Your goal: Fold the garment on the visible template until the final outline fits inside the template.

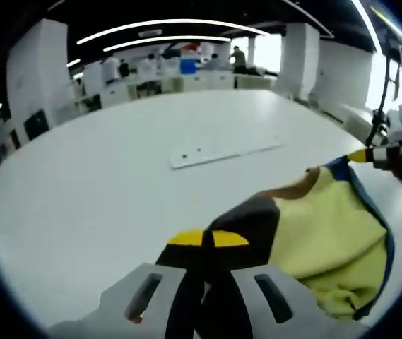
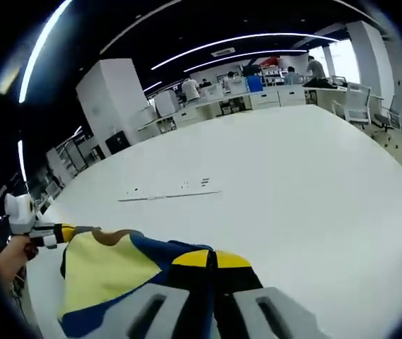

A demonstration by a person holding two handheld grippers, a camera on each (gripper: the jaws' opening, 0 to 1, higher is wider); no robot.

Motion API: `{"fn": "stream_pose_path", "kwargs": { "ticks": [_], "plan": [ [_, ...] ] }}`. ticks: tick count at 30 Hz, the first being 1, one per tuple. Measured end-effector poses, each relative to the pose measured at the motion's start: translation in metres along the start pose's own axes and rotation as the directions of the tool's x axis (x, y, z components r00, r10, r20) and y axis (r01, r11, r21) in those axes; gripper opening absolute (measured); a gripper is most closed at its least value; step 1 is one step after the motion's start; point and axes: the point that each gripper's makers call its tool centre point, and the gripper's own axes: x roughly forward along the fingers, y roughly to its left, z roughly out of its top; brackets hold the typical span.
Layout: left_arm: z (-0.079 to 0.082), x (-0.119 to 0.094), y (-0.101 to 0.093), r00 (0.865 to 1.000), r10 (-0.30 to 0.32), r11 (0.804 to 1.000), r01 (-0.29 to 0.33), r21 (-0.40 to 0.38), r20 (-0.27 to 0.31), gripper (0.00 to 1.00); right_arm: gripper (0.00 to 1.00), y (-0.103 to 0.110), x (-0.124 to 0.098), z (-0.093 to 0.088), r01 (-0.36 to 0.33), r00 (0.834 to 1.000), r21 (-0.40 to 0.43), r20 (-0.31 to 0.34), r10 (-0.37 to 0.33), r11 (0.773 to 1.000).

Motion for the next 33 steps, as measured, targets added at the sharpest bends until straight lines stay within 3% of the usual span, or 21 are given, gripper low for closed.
{"fn": "stream_pose_path", "kwargs": {
  "ticks": [2,8,23,27,30,33],
  "plan": [
    [-0.010,0.005,0.001,0.999,-0.001,1.000,0.001,0.001,-0.038,0.00,0.00,-0.002,0.005,-0.004,0.004,1.000,-0.001,-0.020,-0.004,1.000],
    [-0.021,0.015,0.002,0.997,-0.005,1.000,0.005,-0.002,-0.073,0.00,0.00,-0.005,0.013,-0.017,0.018,0.998,-0.009,-0.052,-0.018,1.000],
    [-0.008,0.024,0.005,0.999,0.010,0.999,-0.009,0.032,-0.040,0.00,0.00,-0.010,0.024,-0.015,0.038,0.999,0.020,-0.028,-0.037,0.999],
    [-0.009,0.023,0.008,0.999,0.017,1.000,-0.016,0.023,-0.048,0.09,0.01,-0.006,0.025,-0.014,0.025,0.999,-0.032,-0.034,-0.026,0.999],
    [-0.008,0.020,0.010,0.999,0.027,0.998,-0.024,0.062,-0.047,0.21,0.13,-0.003,0.021,-0.012,0.021,0.999,-0.070,-0.027,-0.023,0.997],
    [-0.005,0.016,0.011,0.999,0.019,0.998,-0.017,0.062,-0.034,0.24,0.28,0.001,0.017,-0.008,0.011,1.000,-0.079,-0.017,-0.012,0.997]
  ]
}}
